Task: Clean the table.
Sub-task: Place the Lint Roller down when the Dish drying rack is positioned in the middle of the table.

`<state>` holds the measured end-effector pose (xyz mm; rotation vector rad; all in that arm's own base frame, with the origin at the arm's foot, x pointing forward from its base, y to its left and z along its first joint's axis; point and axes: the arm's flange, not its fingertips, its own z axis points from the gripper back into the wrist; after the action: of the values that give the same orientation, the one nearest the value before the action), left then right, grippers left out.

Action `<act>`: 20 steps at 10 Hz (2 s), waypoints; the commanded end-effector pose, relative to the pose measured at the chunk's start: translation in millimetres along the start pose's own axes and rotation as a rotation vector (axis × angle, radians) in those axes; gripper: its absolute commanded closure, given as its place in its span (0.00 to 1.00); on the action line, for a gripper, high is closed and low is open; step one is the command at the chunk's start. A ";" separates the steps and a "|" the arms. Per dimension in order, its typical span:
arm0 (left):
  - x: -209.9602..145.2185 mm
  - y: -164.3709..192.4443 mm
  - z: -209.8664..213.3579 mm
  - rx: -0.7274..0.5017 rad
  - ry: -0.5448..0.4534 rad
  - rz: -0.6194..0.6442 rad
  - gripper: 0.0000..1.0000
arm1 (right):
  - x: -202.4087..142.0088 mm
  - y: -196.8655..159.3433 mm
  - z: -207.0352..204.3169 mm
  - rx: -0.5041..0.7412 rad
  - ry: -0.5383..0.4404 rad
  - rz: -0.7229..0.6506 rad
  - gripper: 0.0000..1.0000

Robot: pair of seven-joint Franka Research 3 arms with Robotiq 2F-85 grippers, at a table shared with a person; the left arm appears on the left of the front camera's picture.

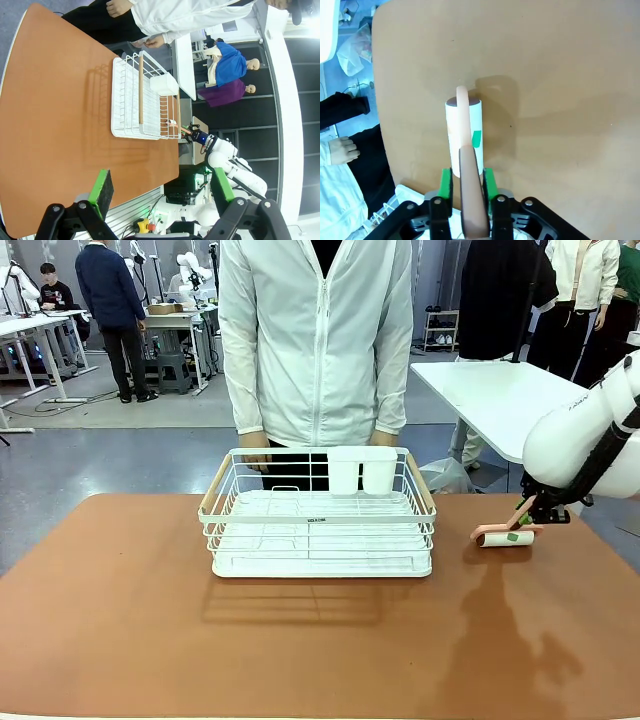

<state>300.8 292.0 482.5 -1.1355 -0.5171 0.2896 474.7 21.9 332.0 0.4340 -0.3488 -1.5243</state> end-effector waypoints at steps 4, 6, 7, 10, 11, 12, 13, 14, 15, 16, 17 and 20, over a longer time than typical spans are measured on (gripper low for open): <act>-0.1 -0.3 2.6 -0.014 -0.006 -0.007 0.00 | -5.3 -5.8 28.8 -0.108 -0.018 0.038 0.31; -0.1 -0.3 2.6 -0.014 -0.006 -0.007 0.00 | -9.1 -5.2 45.5 -0.159 -0.042 0.084 0.18; -0.1 -0.3 2.6 -0.014 -0.006 -0.007 0.00 | -9.7 -3.3 50.2 -0.186 -0.064 0.086 0.11; -0.1 -0.3 2.6 -0.014 -0.006 -0.007 0.00 | -12.1 1.3 60.4 -0.221 -0.072 0.085 0.00; -0.1 -0.3 2.6 -0.014 -0.006 -0.007 0.00 | -12.3 2.4 61.1 -0.220 -0.069 0.076 0.00; -0.1 -0.3 2.6 -0.014 -0.006 -0.007 0.00 | -12.1 3.4 59.2 -0.230 -0.064 0.068 0.00; -0.1 -0.3 2.6 -0.014 -0.006 -0.007 0.00 | -12.2 4.2 57.9 -0.233 -0.061 0.055 0.00; -0.1 -0.3 2.6 -0.014 -0.006 -0.007 0.00 | -5.2 0.5 59.6 -0.216 -0.039 0.104 0.00; -0.1 -0.3 2.6 -0.014 -0.006 -0.007 0.00 | -5.2 0.5 59.6 -0.216 -0.039 0.104 0.00; -0.1 -0.3 2.6 -0.014 -0.006 -0.007 0.00 | -5.2 0.5 59.6 -0.216 -0.039 0.104 0.00; -0.1 -0.3 2.6 -0.014 -0.006 -0.007 0.00 | -5.2 0.5 59.6 -0.216 -0.039 0.104 0.00; -0.1 -0.3 2.6 -0.014 -0.006 -0.007 0.00 | -5.2 0.5 59.6 -0.216 -0.039 0.104 0.00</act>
<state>300.8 292.0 482.5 -1.1355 -0.5171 0.2896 446.8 23.0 384.5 0.2125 -0.2265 -1.4595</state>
